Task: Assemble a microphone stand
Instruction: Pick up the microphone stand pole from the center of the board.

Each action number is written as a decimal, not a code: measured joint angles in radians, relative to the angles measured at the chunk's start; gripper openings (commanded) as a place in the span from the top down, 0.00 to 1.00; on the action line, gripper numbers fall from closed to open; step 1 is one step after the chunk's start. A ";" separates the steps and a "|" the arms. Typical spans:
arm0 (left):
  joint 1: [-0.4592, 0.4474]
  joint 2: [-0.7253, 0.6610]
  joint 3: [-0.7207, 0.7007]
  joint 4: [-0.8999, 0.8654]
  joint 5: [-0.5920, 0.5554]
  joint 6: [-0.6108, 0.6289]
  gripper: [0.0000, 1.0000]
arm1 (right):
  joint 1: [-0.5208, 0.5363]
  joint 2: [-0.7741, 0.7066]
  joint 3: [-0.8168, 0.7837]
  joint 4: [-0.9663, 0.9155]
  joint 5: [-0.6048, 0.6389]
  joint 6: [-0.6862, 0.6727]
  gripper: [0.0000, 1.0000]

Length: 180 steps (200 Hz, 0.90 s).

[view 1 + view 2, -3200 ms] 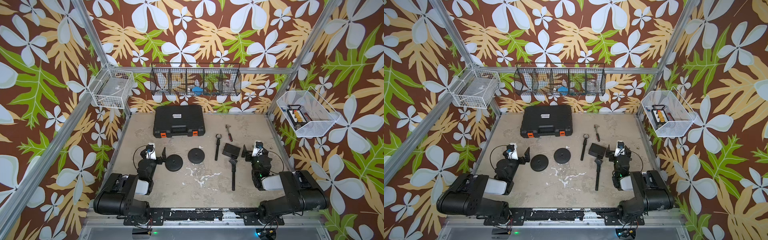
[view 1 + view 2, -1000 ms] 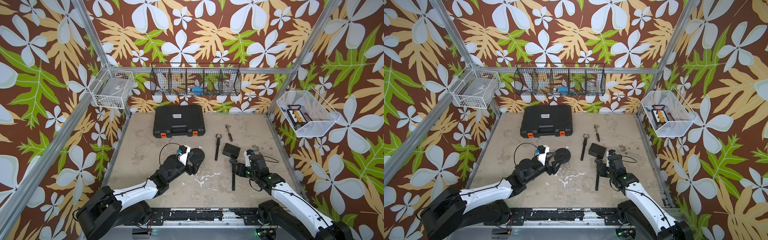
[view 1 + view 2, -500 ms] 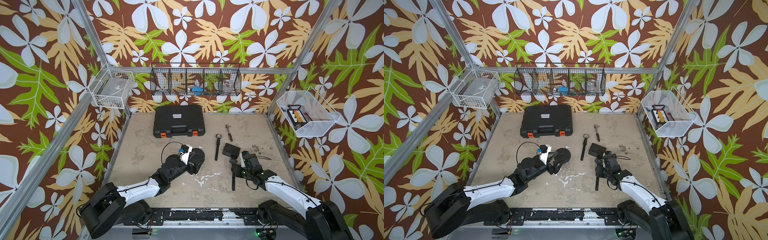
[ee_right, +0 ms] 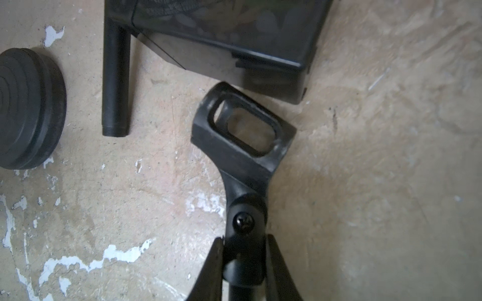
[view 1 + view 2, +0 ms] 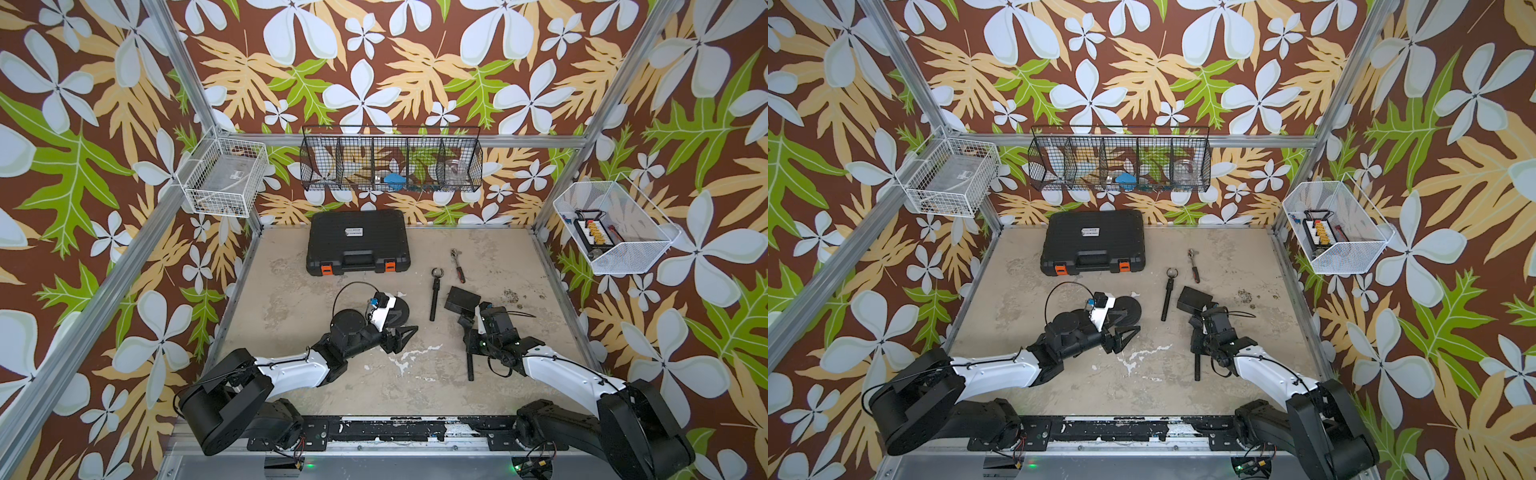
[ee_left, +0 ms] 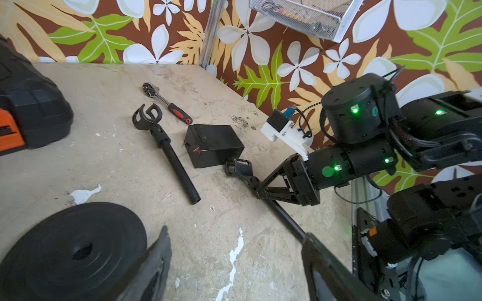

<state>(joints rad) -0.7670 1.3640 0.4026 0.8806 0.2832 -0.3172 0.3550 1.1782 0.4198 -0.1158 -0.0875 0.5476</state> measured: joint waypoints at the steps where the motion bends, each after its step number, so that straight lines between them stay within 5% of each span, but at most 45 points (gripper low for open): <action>1: 0.000 0.000 0.000 0.001 0.001 0.000 0.19 | 0.000 0.000 0.001 -0.001 0.000 0.000 0.81; 86: 0.015 -0.031 -0.038 0.090 0.016 -0.052 0.17 | 0.013 -0.204 0.112 0.070 -0.140 -0.064 0.94; 134: 0.148 -0.006 -0.112 0.236 0.092 -0.167 0.19 | 0.014 -0.204 0.085 0.362 -0.317 -0.109 1.00; 180: 0.158 0.014 -0.162 0.417 0.180 -0.200 0.20 | 0.026 -0.113 0.074 0.645 -0.443 -0.115 1.00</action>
<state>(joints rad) -0.6094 1.3777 0.2405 1.2976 0.4633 -0.5167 0.3809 1.0653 0.4942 0.5293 -0.5304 0.4324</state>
